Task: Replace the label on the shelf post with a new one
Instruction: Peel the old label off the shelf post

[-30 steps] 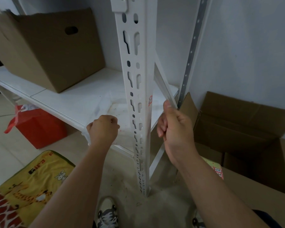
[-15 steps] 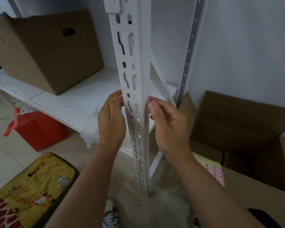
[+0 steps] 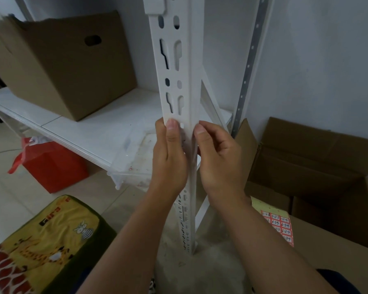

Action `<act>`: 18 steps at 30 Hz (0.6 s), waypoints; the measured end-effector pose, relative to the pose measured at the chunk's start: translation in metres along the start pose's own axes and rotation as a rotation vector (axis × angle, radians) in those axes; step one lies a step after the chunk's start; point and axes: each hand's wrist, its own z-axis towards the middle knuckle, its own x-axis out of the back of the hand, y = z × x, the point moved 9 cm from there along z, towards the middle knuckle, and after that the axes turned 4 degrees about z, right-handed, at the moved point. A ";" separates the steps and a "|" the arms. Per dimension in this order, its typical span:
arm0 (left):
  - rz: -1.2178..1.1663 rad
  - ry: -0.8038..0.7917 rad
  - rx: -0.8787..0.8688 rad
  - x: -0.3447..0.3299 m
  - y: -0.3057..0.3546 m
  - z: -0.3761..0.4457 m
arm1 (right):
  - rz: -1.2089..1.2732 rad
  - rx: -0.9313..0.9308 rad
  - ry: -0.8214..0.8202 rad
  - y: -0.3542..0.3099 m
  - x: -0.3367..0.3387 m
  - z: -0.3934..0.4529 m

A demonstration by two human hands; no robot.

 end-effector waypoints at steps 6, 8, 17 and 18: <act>-0.007 0.008 -0.001 0.000 -0.002 0.000 | 0.033 -0.041 0.014 0.002 0.000 0.002; -0.003 0.008 -0.005 0.000 0.000 0.000 | 0.035 -0.048 0.012 0.002 0.000 0.003; 0.015 0.022 0.004 0.000 -0.003 0.000 | 0.136 -0.167 0.004 0.016 -0.003 0.003; 0.013 0.023 0.004 0.000 -0.002 0.000 | 0.152 -0.181 0.004 0.017 -0.002 0.004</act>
